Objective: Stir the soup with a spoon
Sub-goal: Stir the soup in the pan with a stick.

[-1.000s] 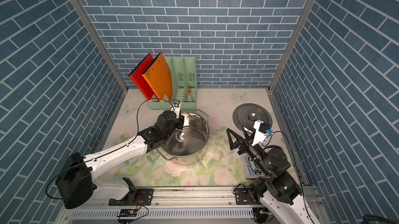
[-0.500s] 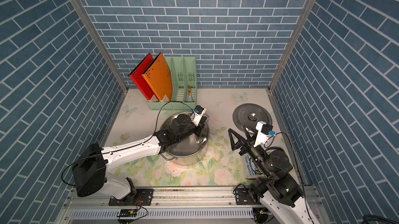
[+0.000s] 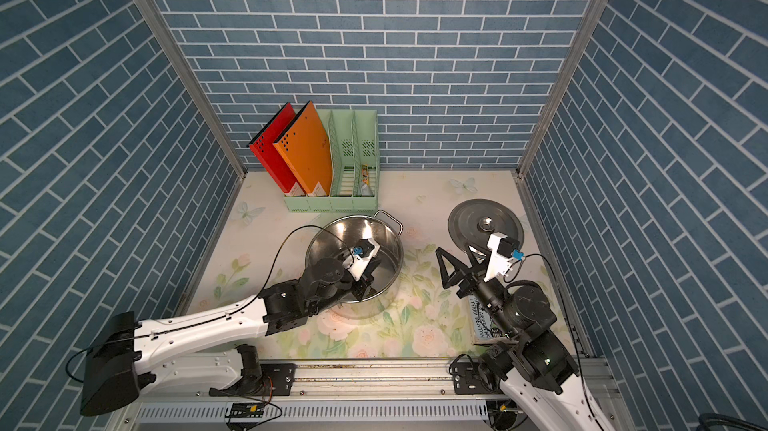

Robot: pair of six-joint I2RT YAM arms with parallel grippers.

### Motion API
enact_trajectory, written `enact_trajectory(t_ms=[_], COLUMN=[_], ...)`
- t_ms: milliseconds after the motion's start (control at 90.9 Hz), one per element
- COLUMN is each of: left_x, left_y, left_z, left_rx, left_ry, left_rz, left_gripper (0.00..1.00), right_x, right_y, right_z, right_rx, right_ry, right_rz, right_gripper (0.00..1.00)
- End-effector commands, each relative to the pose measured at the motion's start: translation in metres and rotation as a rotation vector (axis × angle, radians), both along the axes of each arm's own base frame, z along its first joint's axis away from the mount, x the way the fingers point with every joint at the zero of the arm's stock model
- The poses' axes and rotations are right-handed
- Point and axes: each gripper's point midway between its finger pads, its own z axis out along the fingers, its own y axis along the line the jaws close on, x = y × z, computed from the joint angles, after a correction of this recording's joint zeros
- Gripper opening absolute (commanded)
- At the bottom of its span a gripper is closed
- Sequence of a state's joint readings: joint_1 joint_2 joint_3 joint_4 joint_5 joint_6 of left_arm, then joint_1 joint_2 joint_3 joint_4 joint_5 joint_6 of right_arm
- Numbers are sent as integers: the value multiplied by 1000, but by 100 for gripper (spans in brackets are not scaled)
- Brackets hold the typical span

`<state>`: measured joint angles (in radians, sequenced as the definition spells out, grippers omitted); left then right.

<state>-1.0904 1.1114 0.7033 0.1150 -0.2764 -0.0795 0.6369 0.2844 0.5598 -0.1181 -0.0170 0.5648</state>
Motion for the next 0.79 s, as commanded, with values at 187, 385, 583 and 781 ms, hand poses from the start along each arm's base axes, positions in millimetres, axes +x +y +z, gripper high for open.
enact_trajectory(t_ms=[187, 385, 583, 781], left_x=[49, 88, 120, 148], left_y=[105, 132, 108, 59], left_z=[-16, -2, 16, 29], left_rx=[43, 36, 1, -68], left_ry=[52, 14, -40, -49], left_rz=[418, 538, 494, 377], left_gripper=[0, 0, 0, 0], right_x=[2, 0, -3, -5], right_y=[11, 6, 1, -2], right_z=[9, 10, 11, 13], right_rx=[37, 43, 41, 42], right_ry=[-18, -18, -16, -19], right_rz=[44, 32, 15, 9], right_gripper=[100, 100, 100, 100])
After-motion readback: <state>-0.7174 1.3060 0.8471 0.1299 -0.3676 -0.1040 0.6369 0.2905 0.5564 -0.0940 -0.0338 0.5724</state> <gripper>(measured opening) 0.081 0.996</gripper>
